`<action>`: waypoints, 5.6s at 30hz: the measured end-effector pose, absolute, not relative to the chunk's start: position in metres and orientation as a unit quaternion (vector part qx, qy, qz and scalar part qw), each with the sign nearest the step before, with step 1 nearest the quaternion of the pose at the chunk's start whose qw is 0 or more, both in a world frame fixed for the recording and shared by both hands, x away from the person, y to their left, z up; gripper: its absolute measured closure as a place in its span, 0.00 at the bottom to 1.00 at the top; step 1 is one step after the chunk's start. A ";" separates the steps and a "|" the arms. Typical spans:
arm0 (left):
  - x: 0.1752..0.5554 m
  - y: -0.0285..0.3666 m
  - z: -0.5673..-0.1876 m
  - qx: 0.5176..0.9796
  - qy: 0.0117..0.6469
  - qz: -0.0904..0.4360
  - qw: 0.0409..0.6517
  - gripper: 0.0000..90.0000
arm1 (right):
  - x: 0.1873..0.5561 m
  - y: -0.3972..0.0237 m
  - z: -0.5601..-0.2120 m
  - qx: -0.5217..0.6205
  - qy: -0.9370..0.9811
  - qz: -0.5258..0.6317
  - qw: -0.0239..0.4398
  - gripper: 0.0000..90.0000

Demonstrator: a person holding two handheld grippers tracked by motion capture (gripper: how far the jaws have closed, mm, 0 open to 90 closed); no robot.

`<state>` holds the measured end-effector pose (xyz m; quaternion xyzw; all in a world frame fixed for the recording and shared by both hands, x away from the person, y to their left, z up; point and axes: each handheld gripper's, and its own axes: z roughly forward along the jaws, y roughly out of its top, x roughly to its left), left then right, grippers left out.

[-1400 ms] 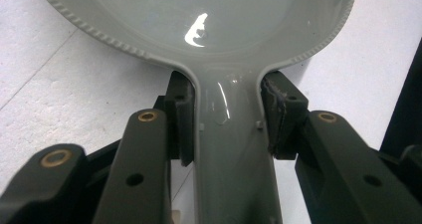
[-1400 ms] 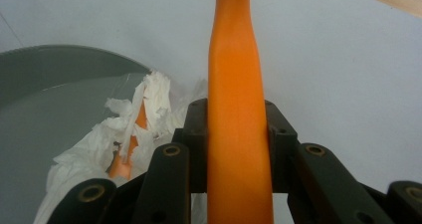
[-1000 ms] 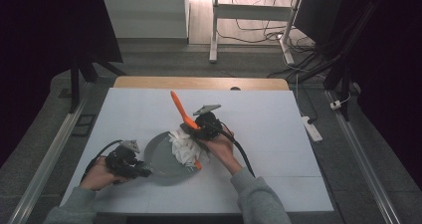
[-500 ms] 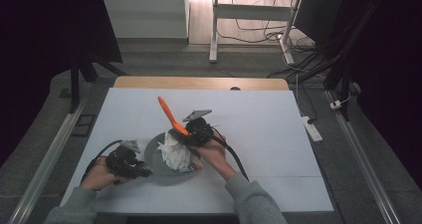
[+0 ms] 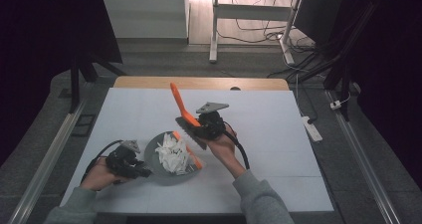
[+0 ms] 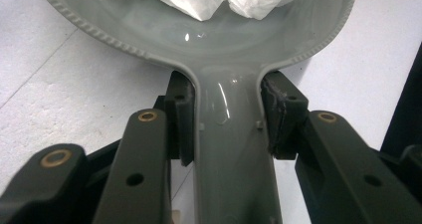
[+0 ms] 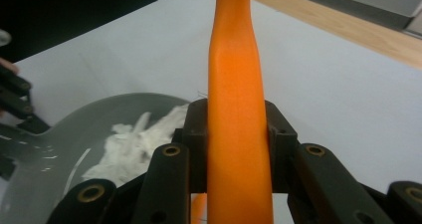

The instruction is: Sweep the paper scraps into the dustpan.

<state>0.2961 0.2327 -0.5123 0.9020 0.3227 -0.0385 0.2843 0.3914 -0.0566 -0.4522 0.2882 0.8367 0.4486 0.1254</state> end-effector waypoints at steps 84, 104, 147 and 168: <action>0.296 0.232 -0.512 0.902 0.322 -0.039 0.286 0.69 | 0.462 -0.105 -0.468 0.365 0.865 0.311 0.148 0.79; 0.296 0.231 -0.513 0.902 0.322 -0.039 0.285 0.69 | 0.423 -0.068 -0.484 0.296 0.896 0.301 0.138 0.79; 0.289 0.224 -0.511 0.907 0.313 -0.039 0.279 0.69 | 0.394 -0.054 -0.489 0.319 0.879 0.331 0.125 0.79; 0.288 0.222 -0.514 0.905 0.315 -0.042 0.282 0.69 | 0.361 -0.030 -0.456 0.280 0.860 0.418 0.082 0.79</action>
